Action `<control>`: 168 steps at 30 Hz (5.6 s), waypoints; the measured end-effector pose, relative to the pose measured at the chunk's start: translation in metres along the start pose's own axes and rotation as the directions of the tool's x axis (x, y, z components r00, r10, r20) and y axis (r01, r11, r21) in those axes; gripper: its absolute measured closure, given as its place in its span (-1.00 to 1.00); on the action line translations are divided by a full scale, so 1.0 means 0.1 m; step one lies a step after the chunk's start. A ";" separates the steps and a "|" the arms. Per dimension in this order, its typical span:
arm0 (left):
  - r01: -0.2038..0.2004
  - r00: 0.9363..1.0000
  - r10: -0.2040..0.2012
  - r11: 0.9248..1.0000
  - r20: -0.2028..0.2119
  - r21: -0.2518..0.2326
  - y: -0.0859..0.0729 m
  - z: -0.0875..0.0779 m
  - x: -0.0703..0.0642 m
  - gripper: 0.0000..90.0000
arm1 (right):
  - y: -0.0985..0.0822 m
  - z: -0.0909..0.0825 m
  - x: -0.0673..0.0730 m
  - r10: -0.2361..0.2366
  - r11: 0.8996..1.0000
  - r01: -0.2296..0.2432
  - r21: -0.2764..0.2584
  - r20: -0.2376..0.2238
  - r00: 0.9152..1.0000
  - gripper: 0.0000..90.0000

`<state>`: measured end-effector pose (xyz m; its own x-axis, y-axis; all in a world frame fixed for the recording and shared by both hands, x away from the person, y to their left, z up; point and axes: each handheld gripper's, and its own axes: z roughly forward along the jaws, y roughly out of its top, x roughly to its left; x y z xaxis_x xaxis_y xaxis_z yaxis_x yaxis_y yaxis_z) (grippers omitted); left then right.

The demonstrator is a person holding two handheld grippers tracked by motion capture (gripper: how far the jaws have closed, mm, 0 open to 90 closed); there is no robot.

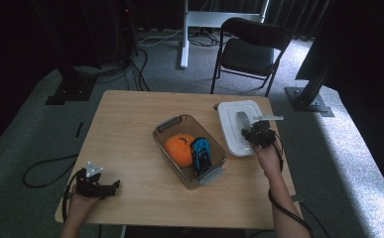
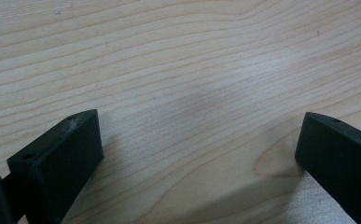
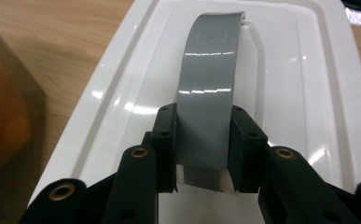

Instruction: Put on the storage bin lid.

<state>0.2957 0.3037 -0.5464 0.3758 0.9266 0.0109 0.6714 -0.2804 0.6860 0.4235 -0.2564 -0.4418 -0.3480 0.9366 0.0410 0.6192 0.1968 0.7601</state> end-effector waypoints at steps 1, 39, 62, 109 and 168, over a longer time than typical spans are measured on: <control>0.000 1.000 0.000 1.000 0.000 0.000 0.00 0.00 0.00 -0.98 | 0.03 -0.04 0.01 -0.002 1.000 0.002 -0.009 -0.005 1.000 0.49; -0.002 1.000 0.002 1.000 -0.001 0.000 0.00 0.00 0.00 -0.98 | 0.17 -0.40 1.05 -0.219 0.976 0.203 -0.085 -0.290 0.932 0.49; 0.000 1.000 0.000 1.000 -0.001 -0.001 0.00 0.00 0.00 -0.98 | 0.15 -0.20 1.52 -0.271 0.961 0.270 -0.062 -0.412 0.870 0.50; -0.008 1.000 0.008 1.000 0.022 -0.007 0.09 0.03 -0.15 -0.98 | 0.04 -0.37 0.80 -0.166 0.973 0.105 -0.204 -0.307 0.937 -0.69; -0.120 0.991 0.122 0.992 0.049 -0.031 0.95 0.52 -1.24 -0.98 | -0.55 0.73 0.44 -0.065 0.996 0.078 0.033 -0.309 0.949 -0.67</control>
<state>0.3461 0.1492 -0.5206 0.4858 0.8721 0.0586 0.6015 -0.3822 0.7016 0.4258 -0.2053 -0.5294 -0.5878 0.7863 0.1904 0.6126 0.2789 0.7395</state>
